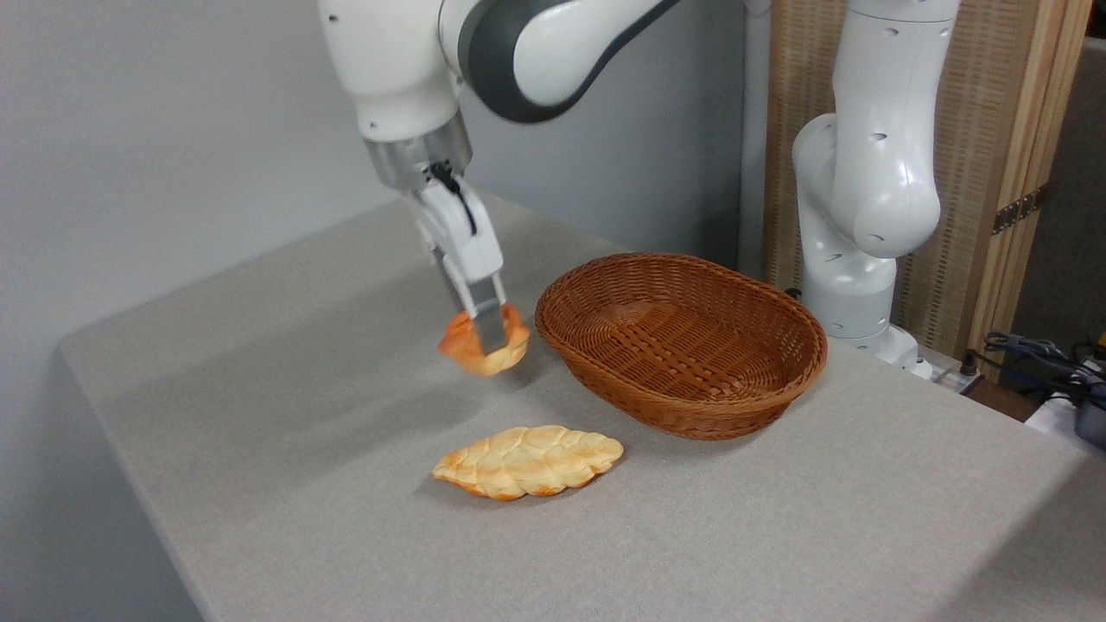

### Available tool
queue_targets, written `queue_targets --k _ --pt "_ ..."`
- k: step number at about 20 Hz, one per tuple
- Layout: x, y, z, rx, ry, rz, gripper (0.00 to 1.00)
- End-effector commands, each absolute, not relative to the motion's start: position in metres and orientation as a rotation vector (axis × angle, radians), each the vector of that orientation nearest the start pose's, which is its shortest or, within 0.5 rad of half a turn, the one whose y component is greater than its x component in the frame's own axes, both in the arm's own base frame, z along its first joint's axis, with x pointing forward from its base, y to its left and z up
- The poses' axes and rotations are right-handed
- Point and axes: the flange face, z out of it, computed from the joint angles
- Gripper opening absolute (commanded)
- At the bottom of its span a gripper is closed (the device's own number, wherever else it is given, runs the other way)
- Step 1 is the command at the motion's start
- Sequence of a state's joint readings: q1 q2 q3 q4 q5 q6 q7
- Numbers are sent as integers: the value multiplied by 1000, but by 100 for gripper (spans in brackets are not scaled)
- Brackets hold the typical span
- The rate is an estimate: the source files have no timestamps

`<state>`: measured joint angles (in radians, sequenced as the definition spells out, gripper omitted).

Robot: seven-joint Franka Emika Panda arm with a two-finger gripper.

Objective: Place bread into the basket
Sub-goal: 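Carry the held orange bun over the wicker basket, then open the gripper to release the bun into the basket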

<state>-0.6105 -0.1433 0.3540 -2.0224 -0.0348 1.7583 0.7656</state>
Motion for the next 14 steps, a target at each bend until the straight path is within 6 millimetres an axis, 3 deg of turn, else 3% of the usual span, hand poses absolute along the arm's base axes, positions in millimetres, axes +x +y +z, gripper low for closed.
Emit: queue_targets --k 1,7,9,12,14 --pt "464 -121 516 -2862 1640 309 67" --pt "431 -128 512 -2817 1711 610 73" --pt "423 -133 506 -2793 1729 713 98" --pt "409 -162 491 -2706 1809 795 100" --pt "403 -172 482 -2678 1831 835 100"
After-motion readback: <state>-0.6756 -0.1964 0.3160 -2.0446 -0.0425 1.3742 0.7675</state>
